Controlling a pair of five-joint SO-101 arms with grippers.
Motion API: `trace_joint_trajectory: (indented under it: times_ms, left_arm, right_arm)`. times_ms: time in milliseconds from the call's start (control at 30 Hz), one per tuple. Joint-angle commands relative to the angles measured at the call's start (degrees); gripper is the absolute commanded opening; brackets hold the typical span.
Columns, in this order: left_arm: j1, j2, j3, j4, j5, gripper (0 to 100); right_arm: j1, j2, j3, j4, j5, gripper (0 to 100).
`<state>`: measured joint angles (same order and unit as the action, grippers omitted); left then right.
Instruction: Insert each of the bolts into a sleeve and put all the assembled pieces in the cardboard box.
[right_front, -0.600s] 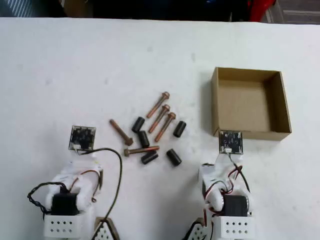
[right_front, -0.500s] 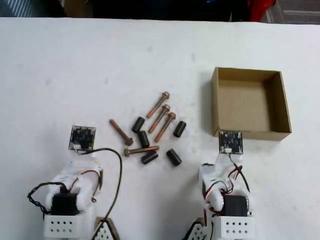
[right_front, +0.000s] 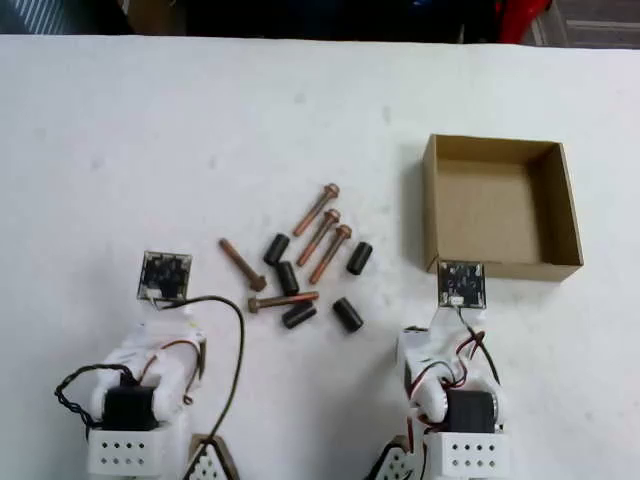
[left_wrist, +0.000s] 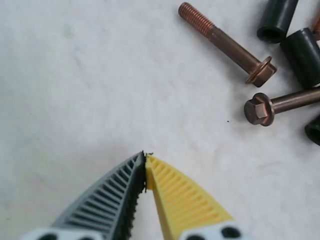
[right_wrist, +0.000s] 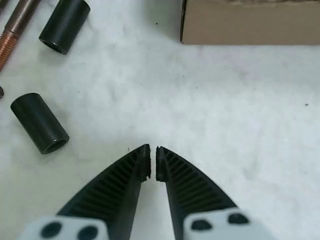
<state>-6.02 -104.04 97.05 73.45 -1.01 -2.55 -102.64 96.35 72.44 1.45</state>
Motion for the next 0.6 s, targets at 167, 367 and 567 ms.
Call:
trace_joint_trajectory:
  times_ms: [167,367,567]
  left_arm:
    - [-0.3,-0.3,-0.1,-1.1,0.7,2]
    - [-0.3,-0.3,-0.1,-1.1,0.7,2]
    - [-0.3,-0.3,-0.1,-1.1,0.7,2]
  right_arm:
    - [0.0,-0.3,0.5,0.0,-0.4,1.8]
    - [-0.1,-0.3,0.5,0.0,-0.4,1.8]
    - [-0.2,-0.3,0.5,0.0,-0.4,1.8]
